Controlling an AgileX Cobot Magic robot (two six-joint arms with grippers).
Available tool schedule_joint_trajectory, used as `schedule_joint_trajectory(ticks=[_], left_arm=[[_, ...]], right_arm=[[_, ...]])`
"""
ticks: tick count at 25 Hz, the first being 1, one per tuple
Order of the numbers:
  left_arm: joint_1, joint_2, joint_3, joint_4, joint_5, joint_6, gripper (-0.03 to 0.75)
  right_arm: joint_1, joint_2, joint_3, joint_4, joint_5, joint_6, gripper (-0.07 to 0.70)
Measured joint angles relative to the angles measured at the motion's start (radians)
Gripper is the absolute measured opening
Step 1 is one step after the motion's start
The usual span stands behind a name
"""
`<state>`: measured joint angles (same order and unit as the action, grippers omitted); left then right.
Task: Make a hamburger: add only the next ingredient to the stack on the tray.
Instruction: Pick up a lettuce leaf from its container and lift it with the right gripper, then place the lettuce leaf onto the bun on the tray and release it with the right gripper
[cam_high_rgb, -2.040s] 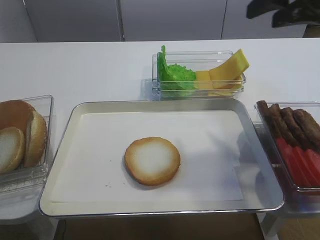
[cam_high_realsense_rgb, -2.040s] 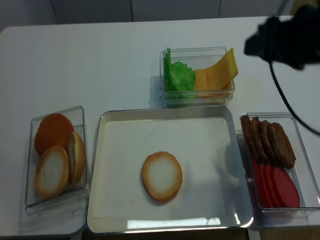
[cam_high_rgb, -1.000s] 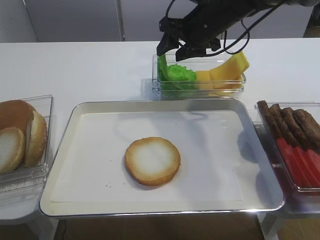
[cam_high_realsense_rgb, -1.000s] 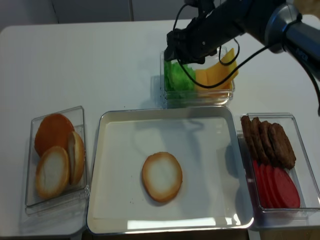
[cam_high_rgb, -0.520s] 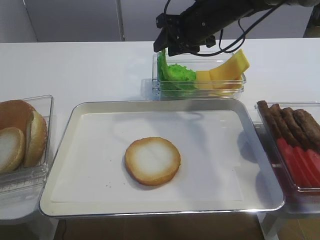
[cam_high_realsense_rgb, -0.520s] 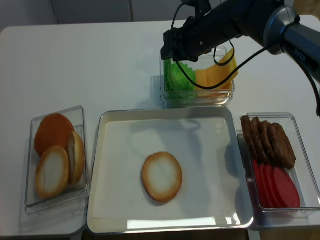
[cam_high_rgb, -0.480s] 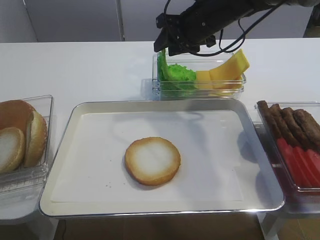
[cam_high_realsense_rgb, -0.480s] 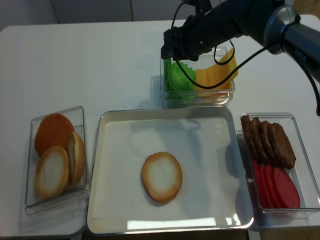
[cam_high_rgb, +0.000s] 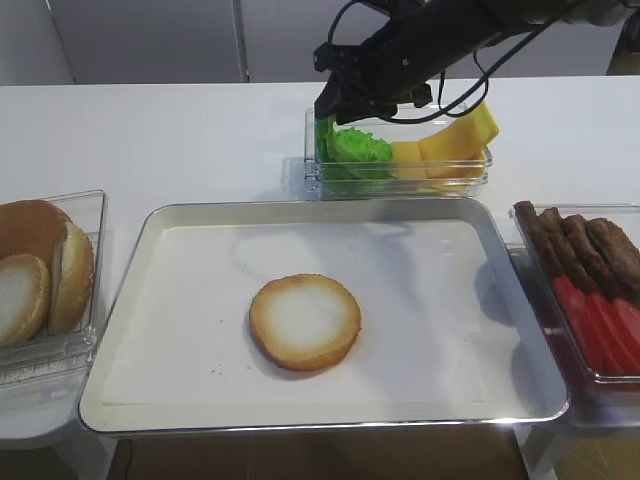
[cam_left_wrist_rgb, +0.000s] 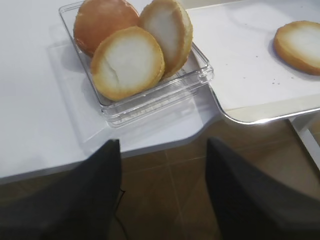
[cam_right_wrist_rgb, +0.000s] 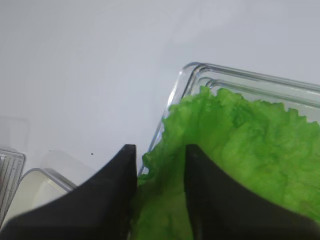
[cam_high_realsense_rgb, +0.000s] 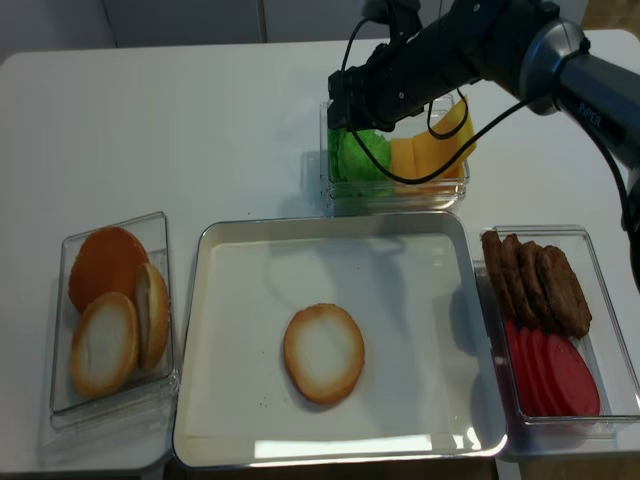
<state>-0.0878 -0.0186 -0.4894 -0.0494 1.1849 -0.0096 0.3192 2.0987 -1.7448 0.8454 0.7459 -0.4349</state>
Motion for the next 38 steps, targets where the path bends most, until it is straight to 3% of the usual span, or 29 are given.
schedule_joint_trajectory(ticks=[5, 8, 27, 38], left_arm=[[0.0, 0.0, 0.0, 0.0, 0.0, 0.0, 0.402], [0.0, 0.0, 0.0, 0.0, 0.0, 0.0, 0.402], [0.0, 0.0, 0.0, 0.0, 0.0, 0.0, 0.402], [0.0, 0.0, 0.0, 0.0, 0.0, 0.0, 0.402]], right_arm=[[0.0, 0.0, 0.0, -0.002, 0.006, -0.002, 0.104], [0.0, 0.0, 0.0, -0.002, 0.007, -0.002, 0.058], [0.0, -0.087, 0.0, -0.081, 0.061, 0.006, 0.045], [0.002, -0.295, 0.029, -0.308, 0.185, 0.213, 0.044]])
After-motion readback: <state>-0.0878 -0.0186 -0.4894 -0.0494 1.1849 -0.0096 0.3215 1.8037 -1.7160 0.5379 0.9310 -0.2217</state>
